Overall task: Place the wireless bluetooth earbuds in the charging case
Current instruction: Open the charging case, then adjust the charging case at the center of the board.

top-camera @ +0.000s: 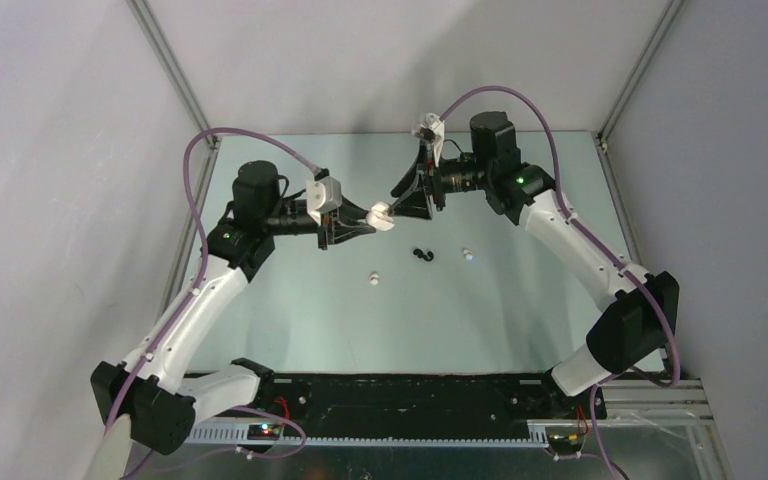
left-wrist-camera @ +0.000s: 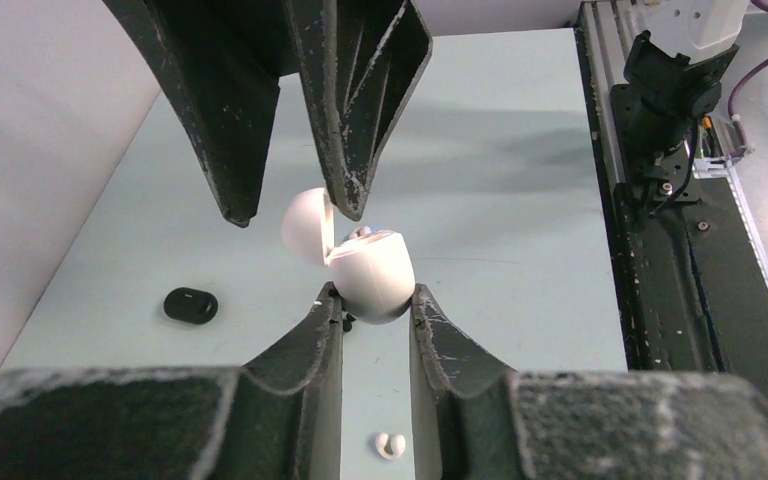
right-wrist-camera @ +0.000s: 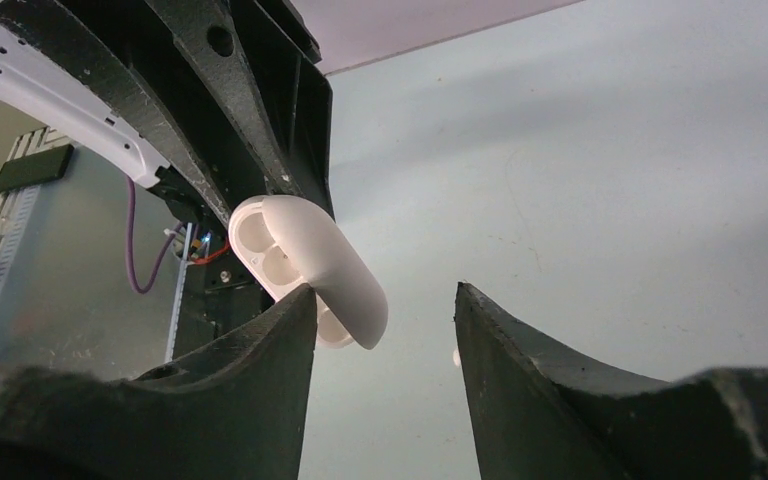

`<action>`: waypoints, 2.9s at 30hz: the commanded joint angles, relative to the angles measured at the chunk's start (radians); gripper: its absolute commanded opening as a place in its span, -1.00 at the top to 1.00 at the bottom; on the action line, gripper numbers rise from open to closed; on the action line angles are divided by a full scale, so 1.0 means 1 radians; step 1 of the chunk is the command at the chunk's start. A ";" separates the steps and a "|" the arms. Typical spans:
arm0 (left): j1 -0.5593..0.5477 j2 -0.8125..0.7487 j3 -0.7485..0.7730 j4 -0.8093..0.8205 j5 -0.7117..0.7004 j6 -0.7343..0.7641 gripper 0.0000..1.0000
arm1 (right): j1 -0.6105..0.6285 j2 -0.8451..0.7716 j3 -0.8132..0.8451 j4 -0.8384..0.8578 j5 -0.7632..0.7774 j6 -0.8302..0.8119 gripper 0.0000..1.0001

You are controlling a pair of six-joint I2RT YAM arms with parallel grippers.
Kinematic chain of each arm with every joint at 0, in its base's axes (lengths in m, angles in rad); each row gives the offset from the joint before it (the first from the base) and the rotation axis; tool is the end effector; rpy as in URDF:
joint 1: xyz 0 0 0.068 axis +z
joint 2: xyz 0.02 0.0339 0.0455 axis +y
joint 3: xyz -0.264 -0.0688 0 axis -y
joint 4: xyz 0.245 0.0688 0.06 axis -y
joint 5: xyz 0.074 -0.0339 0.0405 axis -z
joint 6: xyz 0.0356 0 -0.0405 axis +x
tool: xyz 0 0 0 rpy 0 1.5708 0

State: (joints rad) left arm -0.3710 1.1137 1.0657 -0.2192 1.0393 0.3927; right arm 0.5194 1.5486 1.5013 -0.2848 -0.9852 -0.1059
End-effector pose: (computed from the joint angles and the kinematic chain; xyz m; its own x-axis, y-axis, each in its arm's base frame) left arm 0.2124 -0.1156 0.3743 0.1395 0.1538 -0.9782 0.9798 0.1213 0.1588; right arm 0.2893 0.1996 0.3952 -0.1802 -0.1703 -0.9688 -0.9828 0.0711 0.1703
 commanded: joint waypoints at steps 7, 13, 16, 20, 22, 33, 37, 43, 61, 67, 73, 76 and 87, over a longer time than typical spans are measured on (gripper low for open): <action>0.000 -0.021 0.028 0.018 0.003 -0.051 1.00 | 0.002 -0.023 -0.022 0.008 -0.010 -0.040 -0.09; 0.001 -0.022 0.033 0.018 -0.002 -0.066 1.00 | 0.011 -0.031 -0.037 -0.009 -0.001 -0.068 -0.09; 0.001 -0.019 0.033 0.019 -0.004 -0.068 1.00 | 0.015 -0.032 -0.039 -0.008 -0.008 -0.068 0.04; 0.001 -0.012 0.034 0.018 -0.033 -0.088 1.00 | 0.025 -0.038 -0.039 0.003 -0.005 -0.068 0.67; -0.002 -0.008 0.033 0.020 -0.094 -0.124 1.00 | 0.032 -0.046 -0.039 0.001 0.015 -0.076 0.81; -0.002 -0.151 -0.066 -0.032 -0.315 -0.213 -0.51 | 0.130 -0.147 -0.053 -0.098 0.444 -0.487 1.00; 0.005 -0.170 -0.005 -0.144 -0.315 -0.197 -0.59 | 0.156 -0.147 -0.055 -0.122 0.544 -0.637 1.00; 0.023 -0.119 0.160 -0.342 -0.296 -0.235 -0.61 | 0.191 -0.137 -0.055 -0.161 0.693 -0.817 1.00; 0.014 0.252 0.393 -0.352 -0.132 -0.637 -0.25 | 0.309 -0.108 -0.055 -0.167 0.907 -0.957 1.00; 0.007 0.308 0.418 -0.374 -0.094 -0.643 -0.08 | 0.322 -0.104 -0.055 -0.156 0.917 -0.975 1.00; -0.009 0.356 0.455 -0.423 -0.086 -0.631 0.04 | 0.330 -0.102 -0.054 -0.143 0.928 -0.982 1.00; -0.016 0.379 0.475 -0.462 -0.107 -0.621 0.03 | 0.330 -0.102 -0.055 -0.132 0.924 -0.982 1.00; -0.020 0.429 0.522 -0.540 -0.137 -0.599 0.16 | 0.338 -0.097 -0.055 -0.123 0.921 -0.974 1.00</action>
State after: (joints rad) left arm -0.3824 1.5253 1.5379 -0.7242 0.9020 -0.2245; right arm 0.8490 1.4483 1.4376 -0.4618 -0.0692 -1.0775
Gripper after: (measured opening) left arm 0.437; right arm 0.020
